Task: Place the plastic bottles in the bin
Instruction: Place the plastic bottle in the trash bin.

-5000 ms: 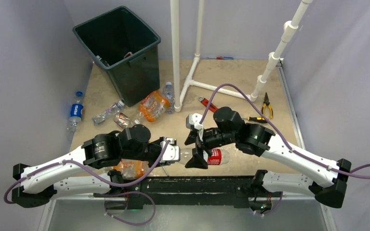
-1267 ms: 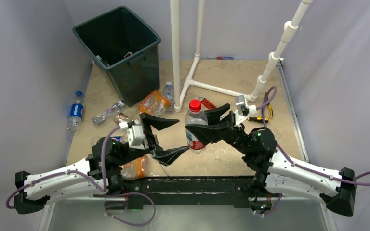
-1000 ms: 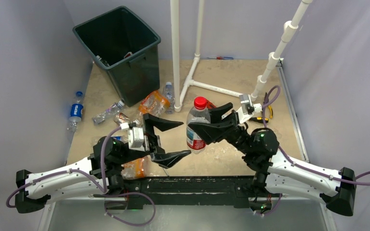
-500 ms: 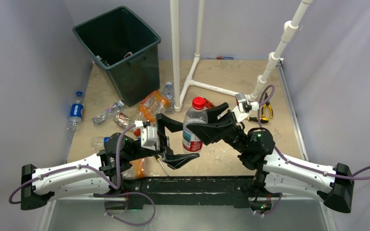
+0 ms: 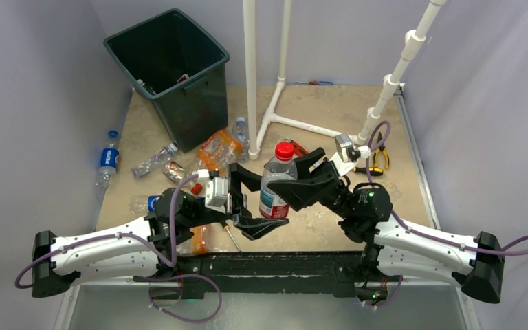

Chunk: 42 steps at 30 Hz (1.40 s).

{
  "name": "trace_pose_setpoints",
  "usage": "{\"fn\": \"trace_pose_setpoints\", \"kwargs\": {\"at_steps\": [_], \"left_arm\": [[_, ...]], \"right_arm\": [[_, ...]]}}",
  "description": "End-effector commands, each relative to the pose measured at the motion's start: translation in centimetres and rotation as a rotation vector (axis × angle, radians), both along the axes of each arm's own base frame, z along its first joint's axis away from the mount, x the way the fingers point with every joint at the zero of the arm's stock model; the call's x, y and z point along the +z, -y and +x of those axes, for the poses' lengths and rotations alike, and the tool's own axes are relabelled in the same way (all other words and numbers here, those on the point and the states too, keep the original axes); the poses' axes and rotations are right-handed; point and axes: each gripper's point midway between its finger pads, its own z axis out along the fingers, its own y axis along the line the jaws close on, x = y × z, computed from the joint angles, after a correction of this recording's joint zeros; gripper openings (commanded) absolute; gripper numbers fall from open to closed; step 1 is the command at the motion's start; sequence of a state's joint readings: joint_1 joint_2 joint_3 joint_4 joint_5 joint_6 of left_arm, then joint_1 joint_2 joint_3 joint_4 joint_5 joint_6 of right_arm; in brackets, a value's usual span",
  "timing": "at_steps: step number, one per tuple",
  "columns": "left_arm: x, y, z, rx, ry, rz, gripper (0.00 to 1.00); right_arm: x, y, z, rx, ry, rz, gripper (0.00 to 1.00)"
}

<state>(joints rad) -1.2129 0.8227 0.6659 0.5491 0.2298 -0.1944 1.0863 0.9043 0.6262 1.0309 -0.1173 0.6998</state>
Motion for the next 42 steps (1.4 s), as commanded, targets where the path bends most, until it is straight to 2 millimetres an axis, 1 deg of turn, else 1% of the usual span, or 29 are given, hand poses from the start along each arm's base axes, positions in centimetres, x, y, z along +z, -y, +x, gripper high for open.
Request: {"fn": "trace_pose_setpoints", "kwargs": {"at_steps": [1, 2, 3, 7, 12, 15, 17, 19, 21, 23, 26, 29, 31, 33, 42], "left_arm": [[2.4, 0.1, -1.0, -0.053, 0.017, -0.059, 0.77], [2.3, 0.3, -0.9, -0.055, 0.016, -0.056, 0.73], [2.3, 0.4, -0.9, -0.057, 0.016, -0.057, 0.66], [2.3, 0.8, -1.1, -0.076, 0.019, -0.048, 0.48], [2.6, 0.9, -1.3, -0.088, 0.019, -0.057, 0.34], [2.6, 0.9, -1.4, -0.091, 0.017, -0.057, 0.27], [2.7, 0.8, -1.3, -0.088, 0.018, -0.058, 0.22], [2.9, 0.6, -1.3, -0.08, 0.02, -0.06, 0.16], [2.9, 0.5, -1.1, -0.068, 0.018, -0.057, 0.08], [3.1, 0.2, -1.0, -0.056, 0.019, -0.057, 0.01], [3.3, -0.3, -0.8, -0.037, 0.014, -0.055, 0.0], [3.4, -0.9, -0.8, -0.026, 0.009, -0.051, 0.0], [3.4, -1.3, -0.8, -0.019, 0.005, -0.049, 0.0], [3.3, -1.6, -0.8, -0.011, 0.002, -0.04, 0.0], [2.4, -3.3, -0.1, 0.061, -0.017, -0.009, 0.0]], "right_arm": [[1.1, 0.3, -0.5, 0.021, 0.019, 0.044, 0.35], [1.0, 0.3, -0.5, 0.023, 0.016, 0.043, 0.35], [0.9, 0.2, -0.5, 0.025, 0.015, 0.043, 0.35], [0.8, 0.3, -0.5, 0.029, 0.012, 0.048, 0.35], [0.4, 0.6, -0.5, 0.021, 0.0, 0.04, 0.35], [0.5, 0.8, -0.6, 0.023, 0.0, 0.037, 0.37], [0.7, 0.9, -0.8, 0.027, 0.008, 0.034, 0.4], [0.8, 0.9, -1.0, 0.032, 0.011, 0.024, 0.47], [0.8, 0.9, -1.2, 0.034, 0.018, 0.012, 0.56], [0.7, 0.9, -1.2, 0.032, 0.021, -0.007, 0.68], [0.7, 0.4, -1.1, 0.022, 0.02, -0.065, 0.82], [0.9, 0.3, -0.9, 0.004, 0.021, -0.115, 0.9], [1.1, 0.4, -0.9, -0.009, 0.025, -0.141, 0.98], [1.2, 0.4, -0.7, -0.026, 0.026, -0.172, 0.99], [1.7, 0.9, 0.2, -0.107, 0.038, -0.27, 0.99]]}}
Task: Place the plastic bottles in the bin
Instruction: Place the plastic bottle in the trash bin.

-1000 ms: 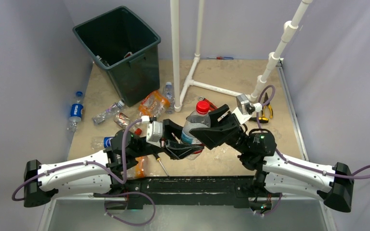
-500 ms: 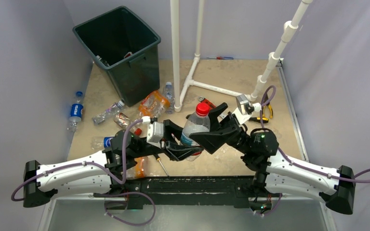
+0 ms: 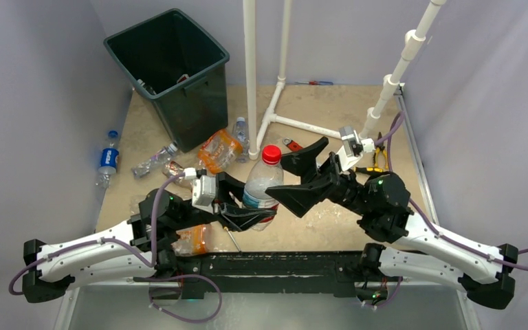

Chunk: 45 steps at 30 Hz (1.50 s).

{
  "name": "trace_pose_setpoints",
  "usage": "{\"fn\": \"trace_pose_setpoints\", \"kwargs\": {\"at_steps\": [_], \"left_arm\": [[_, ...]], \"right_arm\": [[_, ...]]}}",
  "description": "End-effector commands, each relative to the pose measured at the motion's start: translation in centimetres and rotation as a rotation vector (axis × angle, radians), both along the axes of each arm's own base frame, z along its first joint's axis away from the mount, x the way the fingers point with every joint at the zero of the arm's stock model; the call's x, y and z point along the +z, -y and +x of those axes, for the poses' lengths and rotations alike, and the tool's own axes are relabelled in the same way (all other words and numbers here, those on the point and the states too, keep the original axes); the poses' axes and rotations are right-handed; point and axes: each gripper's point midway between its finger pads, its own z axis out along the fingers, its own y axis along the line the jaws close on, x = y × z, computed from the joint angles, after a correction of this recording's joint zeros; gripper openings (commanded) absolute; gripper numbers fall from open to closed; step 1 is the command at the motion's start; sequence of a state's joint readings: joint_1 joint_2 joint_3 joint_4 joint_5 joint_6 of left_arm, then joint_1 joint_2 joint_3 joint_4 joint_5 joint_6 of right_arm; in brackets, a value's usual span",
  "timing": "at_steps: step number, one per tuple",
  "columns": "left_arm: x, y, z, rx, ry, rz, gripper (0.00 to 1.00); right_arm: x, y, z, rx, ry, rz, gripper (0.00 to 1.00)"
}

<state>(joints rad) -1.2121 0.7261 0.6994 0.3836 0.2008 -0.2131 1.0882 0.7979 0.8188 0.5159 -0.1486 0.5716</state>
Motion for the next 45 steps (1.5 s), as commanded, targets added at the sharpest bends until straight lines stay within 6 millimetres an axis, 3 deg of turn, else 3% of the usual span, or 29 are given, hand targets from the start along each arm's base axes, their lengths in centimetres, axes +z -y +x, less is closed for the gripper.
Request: {"fn": "trace_pose_setpoints", "kwargs": {"at_steps": [1, 8, 16, 25, 30, 45], "left_arm": [[1.7, -1.5, 0.3, 0.051, 0.017, -0.032, 0.0], [0.1, -3.2, 1.4, 0.135, -0.063, 0.006, 0.0], [0.0, -6.1, 2.1, 0.22, -0.112, -0.017, 0.0], [-0.9, -5.8, 2.3, 0.229, -0.106, 0.032, 0.0], [-0.4, -5.6, 2.3, 0.229, -0.098, 0.058, 0.0], [-0.8, -5.3, 2.7, 0.243, -0.11, 0.095, 0.0]], "right_arm": [[1.1, 0.7, 0.6, -0.067, 0.031, -0.047, 0.99], [0.0, 1.2, 1.9, -0.151, 0.031, -0.092, 0.99], [1.1, 0.3, 3.3, -0.193, 0.022, -0.083, 0.99], [0.4, 2.0, 4.9, -0.292, -0.068, -0.019, 0.99], [1.7, 3.4, 4.6, -0.314, -0.058, 0.002, 0.99], [3.3, 1.9, 3.8, -0.27, 0.039, -0.098, 0.99]]}}
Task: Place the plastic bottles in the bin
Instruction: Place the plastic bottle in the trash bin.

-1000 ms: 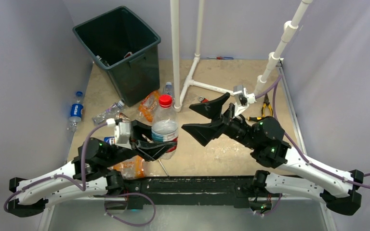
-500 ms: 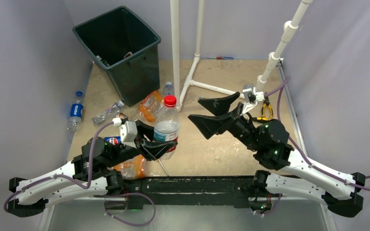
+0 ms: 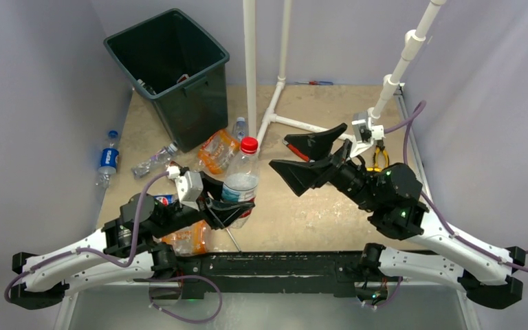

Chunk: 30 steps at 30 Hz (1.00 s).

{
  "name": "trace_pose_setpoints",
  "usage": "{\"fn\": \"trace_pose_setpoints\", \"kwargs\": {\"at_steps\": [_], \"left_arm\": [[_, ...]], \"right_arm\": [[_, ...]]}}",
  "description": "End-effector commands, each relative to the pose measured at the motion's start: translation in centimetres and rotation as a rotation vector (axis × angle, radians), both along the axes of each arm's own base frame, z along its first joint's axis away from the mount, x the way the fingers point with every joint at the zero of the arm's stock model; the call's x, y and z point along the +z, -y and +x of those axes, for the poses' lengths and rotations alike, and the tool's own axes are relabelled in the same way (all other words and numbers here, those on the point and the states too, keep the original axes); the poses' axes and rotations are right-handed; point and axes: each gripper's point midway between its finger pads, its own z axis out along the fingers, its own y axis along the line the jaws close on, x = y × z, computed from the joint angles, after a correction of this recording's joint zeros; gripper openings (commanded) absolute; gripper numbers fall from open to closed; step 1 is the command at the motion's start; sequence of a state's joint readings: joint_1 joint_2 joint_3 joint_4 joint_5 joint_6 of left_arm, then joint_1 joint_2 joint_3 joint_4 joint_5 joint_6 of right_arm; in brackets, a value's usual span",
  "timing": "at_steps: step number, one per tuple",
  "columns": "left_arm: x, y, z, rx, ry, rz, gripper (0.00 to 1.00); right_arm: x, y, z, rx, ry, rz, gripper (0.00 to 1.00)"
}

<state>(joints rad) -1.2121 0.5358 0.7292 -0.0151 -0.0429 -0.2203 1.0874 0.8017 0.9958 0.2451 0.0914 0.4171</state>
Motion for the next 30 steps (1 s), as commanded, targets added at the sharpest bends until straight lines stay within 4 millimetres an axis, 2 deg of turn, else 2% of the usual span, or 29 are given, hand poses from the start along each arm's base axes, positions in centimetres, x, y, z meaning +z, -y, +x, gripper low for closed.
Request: {"fn": "trace_pose_setpoints", "kwargs": {"at_steps": [1, 7, 15, 19, 29, 30], "left_arm": [[2.2, -0.1, 0.0, 0.007, 0.026, -0.039, 0.0], [2.5, 0.5, 0.0, -0.009, 0.03, -0.029, 0.0], [2.7, 1.0, 0.1, -0.014, 0.041, -0.023, 0.0], [3.7, 0.8, 0.2, -0.002, 0.063, -0.036, 0.0], [5.1, 0.3, 1.2, 0.056, 0.095, -0.034, 0.0], [4.6, 0.3, 1.2, 0.053, 0.081, -0.01, 0.0]], "right_arm": [[1.5, -0.5, -0.4, 0.019, 0.059, -0.011, 0.99], [2.1, -1.3, -0.5, 0.041, 0.083, -0.016, 0.99], [2.8, 0.5, -0.9, 0.014, 0.092, 0.019, 0.99], [4.1, 1.5, -1.3, 0.005, 0.106, 0.049, 0.99], [5.2, 1.9, -1.6, 0.01, 0.125, 0.074, 0.99], [5.3, 1.8, -1.6, 0.009, 0.125, 0.077, 0.99]]}}
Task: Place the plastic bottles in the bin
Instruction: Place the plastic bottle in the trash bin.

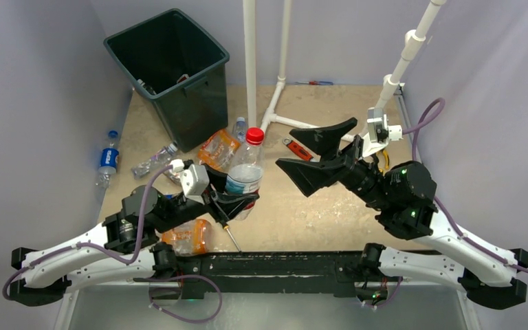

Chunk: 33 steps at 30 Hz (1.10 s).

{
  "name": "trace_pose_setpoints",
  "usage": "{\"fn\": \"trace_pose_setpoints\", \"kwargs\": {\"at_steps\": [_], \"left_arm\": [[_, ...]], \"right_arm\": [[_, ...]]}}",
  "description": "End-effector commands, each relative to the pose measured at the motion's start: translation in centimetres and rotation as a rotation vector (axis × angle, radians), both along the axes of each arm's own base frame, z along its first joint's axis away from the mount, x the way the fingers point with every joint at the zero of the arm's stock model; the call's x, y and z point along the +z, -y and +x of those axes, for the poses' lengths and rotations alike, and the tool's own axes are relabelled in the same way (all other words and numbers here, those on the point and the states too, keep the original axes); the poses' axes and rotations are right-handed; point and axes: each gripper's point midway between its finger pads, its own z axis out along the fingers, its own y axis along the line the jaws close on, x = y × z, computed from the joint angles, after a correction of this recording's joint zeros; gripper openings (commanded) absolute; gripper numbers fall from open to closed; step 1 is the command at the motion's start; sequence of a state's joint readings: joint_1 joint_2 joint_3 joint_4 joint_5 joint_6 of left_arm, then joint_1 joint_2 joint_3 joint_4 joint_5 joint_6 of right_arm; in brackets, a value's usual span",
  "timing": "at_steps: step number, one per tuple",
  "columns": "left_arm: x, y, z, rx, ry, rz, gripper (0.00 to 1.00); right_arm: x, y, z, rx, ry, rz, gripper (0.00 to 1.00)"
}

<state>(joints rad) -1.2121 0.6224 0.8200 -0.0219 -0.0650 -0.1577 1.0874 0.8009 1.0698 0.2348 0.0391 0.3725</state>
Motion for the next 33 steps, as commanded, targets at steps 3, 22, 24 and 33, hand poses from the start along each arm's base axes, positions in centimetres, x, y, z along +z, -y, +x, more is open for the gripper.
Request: {"fn": "trace_pose_setpoints", "kwargs": {"at_steps": [3, 22, 24, 33], "left_arm": [[2.7, -0.7, -0.2, 0.004, 0.008, -0.048, 0.0], [2.9, 0.6, -0.4, -0.031, -0.014, -0.025, 0.0], [2.7, 0.9, -0.4, -0.033, -0.017, -0.021, 0.0], [0.7, 2.5, -0.8, -0.088, -0.022, 0.036, 0.0]], "right_arm": [[1.8, 0.6, -0.2, -0.009, 0.036, 0.043, 0.99], [1.3, 0.1, -0.2, 0.002, 0.028, 0.029, 0.99], [1.2, 0.0, -0.2, 0.004, 0.028, 0.025, 0.99], [0.7, -0.4, 0.9, -0.032, 0.001, 0.025, 0.9]]}}
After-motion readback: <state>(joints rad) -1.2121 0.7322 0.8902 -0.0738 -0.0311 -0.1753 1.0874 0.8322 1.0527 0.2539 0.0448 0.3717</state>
